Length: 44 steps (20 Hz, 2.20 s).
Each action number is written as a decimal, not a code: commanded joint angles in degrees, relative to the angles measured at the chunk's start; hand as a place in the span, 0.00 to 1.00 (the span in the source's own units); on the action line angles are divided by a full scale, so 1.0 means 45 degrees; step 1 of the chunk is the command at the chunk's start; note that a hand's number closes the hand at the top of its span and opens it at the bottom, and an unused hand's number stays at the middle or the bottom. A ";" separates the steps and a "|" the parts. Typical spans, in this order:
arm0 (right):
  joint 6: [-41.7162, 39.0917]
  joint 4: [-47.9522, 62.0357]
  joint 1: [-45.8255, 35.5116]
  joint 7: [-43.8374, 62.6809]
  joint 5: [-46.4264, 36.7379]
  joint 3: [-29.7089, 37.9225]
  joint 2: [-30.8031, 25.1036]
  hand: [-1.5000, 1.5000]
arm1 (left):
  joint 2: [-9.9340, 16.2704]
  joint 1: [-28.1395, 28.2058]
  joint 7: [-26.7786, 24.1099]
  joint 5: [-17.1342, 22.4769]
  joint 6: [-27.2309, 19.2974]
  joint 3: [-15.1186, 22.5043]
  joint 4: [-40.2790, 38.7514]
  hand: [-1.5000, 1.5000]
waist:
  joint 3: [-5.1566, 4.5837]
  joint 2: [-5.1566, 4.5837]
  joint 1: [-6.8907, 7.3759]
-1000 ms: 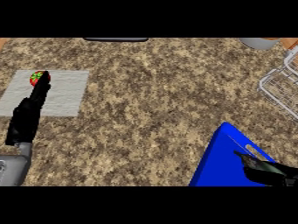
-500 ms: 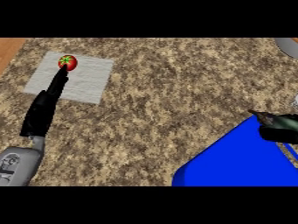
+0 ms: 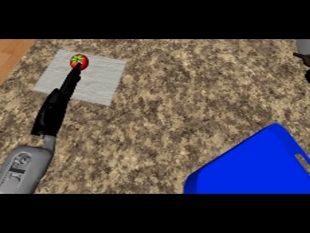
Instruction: Pick the eggplant from the tray and place it in the tiered basket
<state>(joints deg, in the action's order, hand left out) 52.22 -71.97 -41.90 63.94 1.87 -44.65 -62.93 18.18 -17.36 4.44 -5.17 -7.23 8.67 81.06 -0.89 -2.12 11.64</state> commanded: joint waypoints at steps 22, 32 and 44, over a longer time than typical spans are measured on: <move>-0.5646 0.8580 -0.7572 0.1885 -0.5198 -0.1832 0.4395 1.00 | 0.0136 0.1532 0.0208 -0.0094 -0.0712 -0.0934 0.0457 0.50 | 0.0188 0.0404 -0.2100; -0.7628 1.0969 -0.7347 0.0884 -0.5851 -0.2515 0.3864 1.00 | 0.0656 0.1272 0.0515 0.0343 -0.0272 -0.1722 0.0273 0.50 | 0.0193 0.0472 -0.2422; -0.7763 0.9845 -0.5913 -0.1385 -0.4754 -0.0022 0.3363 1.00 | -0.0082 0.2124 0.0613 -0.0408 -0.0710 -0.1288 0.1099 0.50 | 0.0197 0.0564 -0.2685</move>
<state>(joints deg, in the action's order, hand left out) 18.39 -24.06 -70.90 56.24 -20.84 -47.68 -48.36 19.13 -8.65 4.76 -5.45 -9.22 1.62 83.75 -0.05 0.15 0.17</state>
